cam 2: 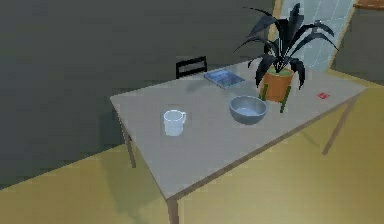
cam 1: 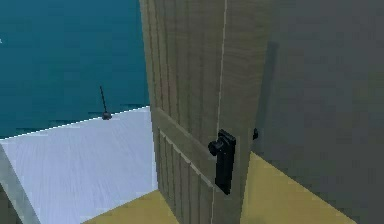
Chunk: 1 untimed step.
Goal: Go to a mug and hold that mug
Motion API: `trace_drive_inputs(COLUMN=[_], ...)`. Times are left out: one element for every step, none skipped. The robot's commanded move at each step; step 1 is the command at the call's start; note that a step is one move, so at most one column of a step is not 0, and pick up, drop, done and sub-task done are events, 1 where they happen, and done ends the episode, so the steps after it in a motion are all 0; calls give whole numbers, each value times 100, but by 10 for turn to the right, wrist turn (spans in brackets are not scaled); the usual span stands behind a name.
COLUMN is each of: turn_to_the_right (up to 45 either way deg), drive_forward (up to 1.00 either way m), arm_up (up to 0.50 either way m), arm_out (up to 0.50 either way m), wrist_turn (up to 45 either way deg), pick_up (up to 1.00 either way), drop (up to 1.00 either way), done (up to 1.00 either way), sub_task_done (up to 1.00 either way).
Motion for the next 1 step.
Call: trace_drive_inputs(turn_to_the_right=[0], drive_forward=[0], arm_up=[50], arm_out=[0], wrist_turn=[0], pick_up=[0], drop=[0], done=[0], sub_task_done=[0])
